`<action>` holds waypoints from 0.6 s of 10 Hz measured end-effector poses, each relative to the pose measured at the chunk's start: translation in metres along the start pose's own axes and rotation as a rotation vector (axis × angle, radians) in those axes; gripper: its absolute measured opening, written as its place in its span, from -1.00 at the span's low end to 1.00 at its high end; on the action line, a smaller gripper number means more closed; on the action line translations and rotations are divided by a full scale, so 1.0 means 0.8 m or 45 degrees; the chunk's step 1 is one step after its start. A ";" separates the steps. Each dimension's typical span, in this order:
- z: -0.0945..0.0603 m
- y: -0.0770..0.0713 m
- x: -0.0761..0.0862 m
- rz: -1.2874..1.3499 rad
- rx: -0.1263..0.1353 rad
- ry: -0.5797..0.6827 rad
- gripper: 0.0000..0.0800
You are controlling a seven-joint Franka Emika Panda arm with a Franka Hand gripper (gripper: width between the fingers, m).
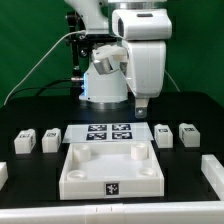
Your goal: Assemble one leg
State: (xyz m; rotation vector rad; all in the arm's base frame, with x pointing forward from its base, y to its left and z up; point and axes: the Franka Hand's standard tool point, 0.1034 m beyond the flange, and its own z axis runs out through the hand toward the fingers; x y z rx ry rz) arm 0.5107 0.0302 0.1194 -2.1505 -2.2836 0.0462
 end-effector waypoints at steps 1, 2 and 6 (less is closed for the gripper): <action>0.000 0.000 0.000 0.000 0.001 0.000 0.63; 0.001 0.000 0.000 0.001 0.001 0.000 0.63; 0.057 -0.078 -0.030 -0.004 0.048 0.016 0.63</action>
Offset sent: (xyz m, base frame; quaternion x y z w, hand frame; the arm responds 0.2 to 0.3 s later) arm -0.0589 -0.0146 -0.0279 0.0184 0.0208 0.0315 0.9991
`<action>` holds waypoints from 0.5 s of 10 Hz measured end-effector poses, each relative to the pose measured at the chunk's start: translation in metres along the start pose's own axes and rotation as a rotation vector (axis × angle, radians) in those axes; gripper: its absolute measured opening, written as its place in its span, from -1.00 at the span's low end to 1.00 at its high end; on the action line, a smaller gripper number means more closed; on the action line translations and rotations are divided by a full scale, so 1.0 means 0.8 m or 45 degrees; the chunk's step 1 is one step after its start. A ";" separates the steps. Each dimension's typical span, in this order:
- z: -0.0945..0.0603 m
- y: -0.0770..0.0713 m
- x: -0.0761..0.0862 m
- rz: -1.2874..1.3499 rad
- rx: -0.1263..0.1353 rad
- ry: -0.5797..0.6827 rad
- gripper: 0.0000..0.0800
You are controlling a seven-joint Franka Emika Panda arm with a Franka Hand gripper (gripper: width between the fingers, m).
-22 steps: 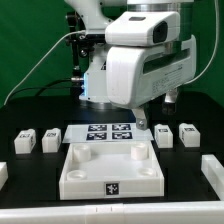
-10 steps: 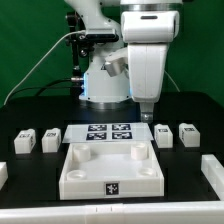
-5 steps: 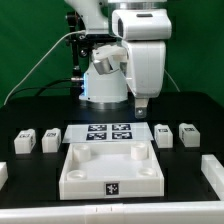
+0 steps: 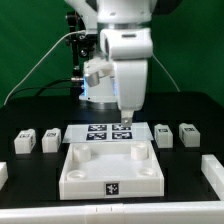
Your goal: Assemble one leg
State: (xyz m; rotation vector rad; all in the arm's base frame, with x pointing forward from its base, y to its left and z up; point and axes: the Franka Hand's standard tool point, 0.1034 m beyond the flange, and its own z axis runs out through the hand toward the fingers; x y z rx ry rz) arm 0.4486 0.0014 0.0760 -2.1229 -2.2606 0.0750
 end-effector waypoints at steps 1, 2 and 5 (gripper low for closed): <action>0.015 -0.007 -0.008 0.005 -0.009 0.008 0.63; 0.034 -0.012 -0.015 0.012 -0.010 0.020 0.63; 0.064 -0.014 -0.022 0.036 0.027 0.037 0.63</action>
Offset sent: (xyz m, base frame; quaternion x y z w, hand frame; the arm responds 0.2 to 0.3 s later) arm 0.0080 0.0012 -0.0275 -0.0168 0.0316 0.0097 0.9993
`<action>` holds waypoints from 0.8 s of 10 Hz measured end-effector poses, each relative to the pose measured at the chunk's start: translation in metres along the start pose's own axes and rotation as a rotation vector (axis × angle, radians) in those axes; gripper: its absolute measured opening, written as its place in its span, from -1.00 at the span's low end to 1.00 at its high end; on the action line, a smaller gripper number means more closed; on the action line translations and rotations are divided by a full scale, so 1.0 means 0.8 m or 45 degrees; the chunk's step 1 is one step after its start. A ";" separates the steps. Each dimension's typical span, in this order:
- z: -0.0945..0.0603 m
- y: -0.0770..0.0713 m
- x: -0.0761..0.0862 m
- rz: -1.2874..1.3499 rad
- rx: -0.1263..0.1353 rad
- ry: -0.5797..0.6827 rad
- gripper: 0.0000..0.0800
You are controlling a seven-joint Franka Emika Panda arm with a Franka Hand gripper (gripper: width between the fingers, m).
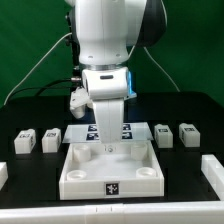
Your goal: Assemble one leg
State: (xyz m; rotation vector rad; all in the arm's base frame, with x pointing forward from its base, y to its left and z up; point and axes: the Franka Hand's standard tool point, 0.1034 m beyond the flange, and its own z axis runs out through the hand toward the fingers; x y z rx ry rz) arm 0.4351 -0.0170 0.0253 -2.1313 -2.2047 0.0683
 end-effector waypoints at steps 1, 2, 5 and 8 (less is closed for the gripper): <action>0.005 -0.001 -0.002 0.004 0.008 0.003 0.63; 0.005 -0.001 -0.002 0.008 0.009 0.003 0.63; 0.005 -0.001 -0.002 0.009 0.010 0.003 0.07; 0.005 -0.001 -0.003 0.010 0.010 0.003 -0.73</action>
Offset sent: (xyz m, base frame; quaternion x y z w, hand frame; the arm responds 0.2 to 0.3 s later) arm 0.0000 0.0000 0.0000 0.0000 0.0000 0.0000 1.0000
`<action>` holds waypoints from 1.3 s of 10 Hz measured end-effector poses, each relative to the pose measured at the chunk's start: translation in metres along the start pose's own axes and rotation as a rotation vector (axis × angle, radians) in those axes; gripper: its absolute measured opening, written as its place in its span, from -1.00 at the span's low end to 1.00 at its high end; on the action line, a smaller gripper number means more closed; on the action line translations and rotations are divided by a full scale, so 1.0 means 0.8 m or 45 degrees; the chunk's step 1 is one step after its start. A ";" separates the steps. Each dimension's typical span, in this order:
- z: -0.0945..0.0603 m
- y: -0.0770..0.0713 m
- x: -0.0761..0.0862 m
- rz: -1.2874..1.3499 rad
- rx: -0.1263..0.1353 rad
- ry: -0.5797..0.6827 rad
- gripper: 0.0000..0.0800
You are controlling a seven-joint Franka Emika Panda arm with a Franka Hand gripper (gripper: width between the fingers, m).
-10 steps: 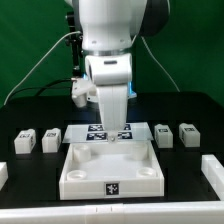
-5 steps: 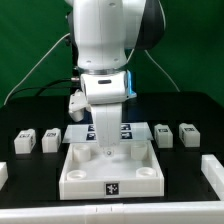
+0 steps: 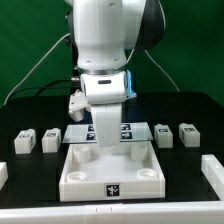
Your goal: Assemble one leg
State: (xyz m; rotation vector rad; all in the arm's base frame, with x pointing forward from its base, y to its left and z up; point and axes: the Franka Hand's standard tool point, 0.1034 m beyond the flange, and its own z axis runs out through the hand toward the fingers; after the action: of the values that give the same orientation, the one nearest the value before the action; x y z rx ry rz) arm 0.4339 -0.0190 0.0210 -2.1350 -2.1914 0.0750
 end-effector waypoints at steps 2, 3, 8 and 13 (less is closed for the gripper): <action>0.000 0.000 0.000 0.001 0.000 0.000 -0.86; 0.000 0.000 0.000 0.001 0.000 0.000 -0.86; -0.001 0.002 0.002 0.009 0.000 -0.001 -0.86; -0.010 0.069 0.063 0.000 -0.039 0.026 -0.86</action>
Offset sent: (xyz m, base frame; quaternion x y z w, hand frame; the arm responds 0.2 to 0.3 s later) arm 0.0000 0.0000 0.0000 0.0000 0.0000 0.0000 1.0000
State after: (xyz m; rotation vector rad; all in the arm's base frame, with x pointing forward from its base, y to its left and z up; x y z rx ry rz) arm 0.4883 0.0331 0.0248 -2.1416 -2.1962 0.0196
